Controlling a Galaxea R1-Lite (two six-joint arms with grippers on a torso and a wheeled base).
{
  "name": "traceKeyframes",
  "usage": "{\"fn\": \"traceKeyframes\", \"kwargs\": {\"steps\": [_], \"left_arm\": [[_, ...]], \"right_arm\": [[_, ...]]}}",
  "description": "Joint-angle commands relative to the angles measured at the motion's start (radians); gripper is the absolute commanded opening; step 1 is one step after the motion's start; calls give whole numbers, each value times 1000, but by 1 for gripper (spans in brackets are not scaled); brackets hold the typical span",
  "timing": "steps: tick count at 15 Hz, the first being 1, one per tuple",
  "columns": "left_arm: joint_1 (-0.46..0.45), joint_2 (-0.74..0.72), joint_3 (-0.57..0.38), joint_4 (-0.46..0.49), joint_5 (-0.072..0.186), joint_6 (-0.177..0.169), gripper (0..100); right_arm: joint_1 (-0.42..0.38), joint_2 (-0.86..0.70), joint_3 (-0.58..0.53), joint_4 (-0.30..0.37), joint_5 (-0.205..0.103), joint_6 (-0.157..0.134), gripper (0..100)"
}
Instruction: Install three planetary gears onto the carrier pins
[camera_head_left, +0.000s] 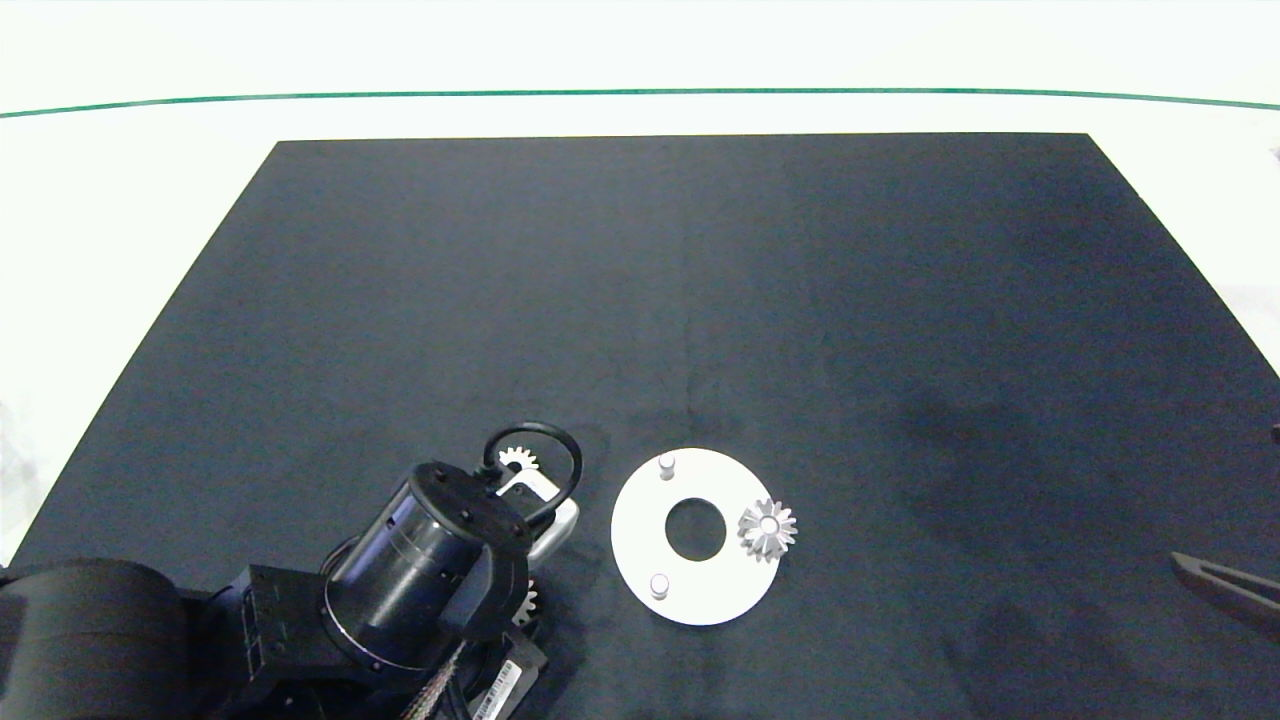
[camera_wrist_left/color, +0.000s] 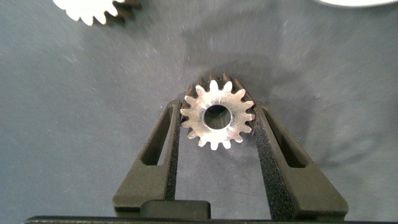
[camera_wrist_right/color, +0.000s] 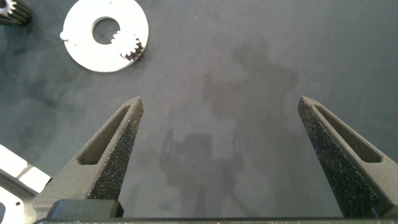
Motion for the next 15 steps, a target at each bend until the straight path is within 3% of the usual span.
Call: {"fn": "traceKeyframes", "kwargs": {"steps": [1, 5, 7, 11, 13, 15], "left_arm": [[-37, -96, -13, 0, 5, -1, 17], [-141, -53, -107, -3, 5, -15, 16], [-195, -4, -169, -1, 5, -17, 16], [-232, 103, -275, 17, 6, -15, 16], [-233, 142, -321, 83, 8, -15, 16], [-224, 156, -423, 233, 9, -18, 16]], "right_arm": [[-5, -8, -16, -3, -6, -4, 100], [1, -64, -18, -66, -1, -7, 100], [2, -82, -23, -92, 7, -25, 100], [2, -90, -24, -95, 8, -29, 100], [2, -91, -24, -95, 8, -30, 100], [2, -94, -24, -95, 8, -32, 100]]}}
